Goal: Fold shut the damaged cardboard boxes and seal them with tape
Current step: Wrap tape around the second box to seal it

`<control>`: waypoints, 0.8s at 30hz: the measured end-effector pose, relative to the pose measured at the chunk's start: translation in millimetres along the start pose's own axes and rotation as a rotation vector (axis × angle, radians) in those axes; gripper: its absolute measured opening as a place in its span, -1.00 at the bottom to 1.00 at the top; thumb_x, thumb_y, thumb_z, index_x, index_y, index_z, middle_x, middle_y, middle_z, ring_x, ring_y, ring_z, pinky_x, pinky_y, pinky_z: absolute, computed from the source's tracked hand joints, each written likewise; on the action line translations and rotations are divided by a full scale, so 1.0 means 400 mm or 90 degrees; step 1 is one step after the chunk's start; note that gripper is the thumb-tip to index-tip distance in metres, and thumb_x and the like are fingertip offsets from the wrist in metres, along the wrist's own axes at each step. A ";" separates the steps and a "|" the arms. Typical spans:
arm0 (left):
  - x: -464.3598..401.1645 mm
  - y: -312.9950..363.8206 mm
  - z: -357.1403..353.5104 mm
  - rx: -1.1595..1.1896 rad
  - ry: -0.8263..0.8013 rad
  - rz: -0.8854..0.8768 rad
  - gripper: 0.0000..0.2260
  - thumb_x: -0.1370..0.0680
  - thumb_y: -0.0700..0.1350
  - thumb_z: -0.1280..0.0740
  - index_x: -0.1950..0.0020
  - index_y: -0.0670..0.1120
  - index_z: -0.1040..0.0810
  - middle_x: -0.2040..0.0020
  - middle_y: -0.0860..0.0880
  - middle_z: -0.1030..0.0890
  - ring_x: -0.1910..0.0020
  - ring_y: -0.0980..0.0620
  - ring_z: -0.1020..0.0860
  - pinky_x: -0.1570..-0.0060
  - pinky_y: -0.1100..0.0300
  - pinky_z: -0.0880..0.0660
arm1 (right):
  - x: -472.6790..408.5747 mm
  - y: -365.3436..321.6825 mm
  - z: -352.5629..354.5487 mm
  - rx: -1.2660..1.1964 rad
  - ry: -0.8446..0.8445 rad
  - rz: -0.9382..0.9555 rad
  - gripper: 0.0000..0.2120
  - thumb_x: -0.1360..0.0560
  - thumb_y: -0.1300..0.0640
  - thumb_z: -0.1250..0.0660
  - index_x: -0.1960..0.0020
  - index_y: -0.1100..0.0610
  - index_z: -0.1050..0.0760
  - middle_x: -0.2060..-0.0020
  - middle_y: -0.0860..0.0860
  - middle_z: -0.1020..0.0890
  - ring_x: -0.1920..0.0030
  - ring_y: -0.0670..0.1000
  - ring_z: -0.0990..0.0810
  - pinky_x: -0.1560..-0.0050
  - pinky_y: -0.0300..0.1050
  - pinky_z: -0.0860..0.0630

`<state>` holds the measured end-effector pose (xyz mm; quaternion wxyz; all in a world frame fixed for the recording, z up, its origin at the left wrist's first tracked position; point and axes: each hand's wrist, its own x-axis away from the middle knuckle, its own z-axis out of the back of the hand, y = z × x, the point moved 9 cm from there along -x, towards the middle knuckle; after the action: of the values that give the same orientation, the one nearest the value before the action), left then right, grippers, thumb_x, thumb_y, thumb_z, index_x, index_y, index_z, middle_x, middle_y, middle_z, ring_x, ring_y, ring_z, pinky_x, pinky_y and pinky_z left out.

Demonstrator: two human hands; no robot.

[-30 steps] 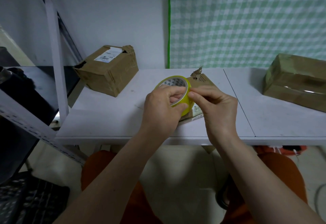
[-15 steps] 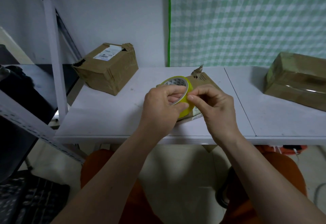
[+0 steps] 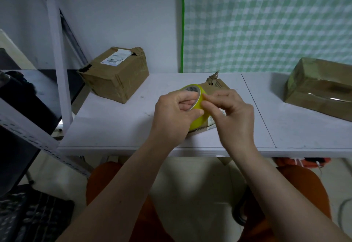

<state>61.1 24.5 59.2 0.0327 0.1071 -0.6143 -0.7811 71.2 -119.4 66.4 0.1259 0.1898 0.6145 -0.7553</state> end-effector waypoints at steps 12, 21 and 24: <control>0.018 0.012 0.004 -0.055 0.073 -0.082 -0.63 -0.37 -0.33 -0.47 -0.15 -0.14 -0.64 0.03 -0.04 -0.68 0.11 0.05 -0.64 -0.01 0.00 -0.60 | -0.004 0.061 -0.007 -0.183 0.025 -0.199 -0.92 -0.39 0.34 -0.44 0.21 0.18 -0.64 0.30 0.03 -0.68 0.25 -0.03 -0.62 0.11 -0.16 -0.55; -0.001 0.002 0.008 0.013 0.043 -0.049 -0.65 -0.38 -0.37 -0.47 -0.14 -0.18 -0.63 0.14 0.09 -0.65 0.21 0.26 -0.58 0.00 0.24 -0.57 | -0.018 0.031 -0.031 -0.144 -0.080 -0.132 -0.89 -0.40 0.35 -0.43 0.24 0.17 -0.60 0.30 0.04 -0.61 0.26 -0.10 -0.55 0.16 -0.28 -0.48; -0.014 0.010 0.003 0.114 0.033 -0.024 -0.64 -0.38 -0.37 -0.47 -0.15 -0.17 -0.62 0.06 -0.01 -0.67 0.11 0.13 -0.61 -0.03 0.18 -0.58 | -0.013 0.093 0.013 -0.231 0.089 -0.283 -0.83 -0.41 0.19 -0.46 0.27 0.14 -0.47 0.33 0.03 -0.50 0.30 -0.06 -0.47 0.20 -0.22 -0.45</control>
<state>66.0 25.6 64.2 0.0240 0.1415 -0.6784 -0.7206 91.1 -132.6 36.7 -0.0534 0.0767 0.7731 -0.6274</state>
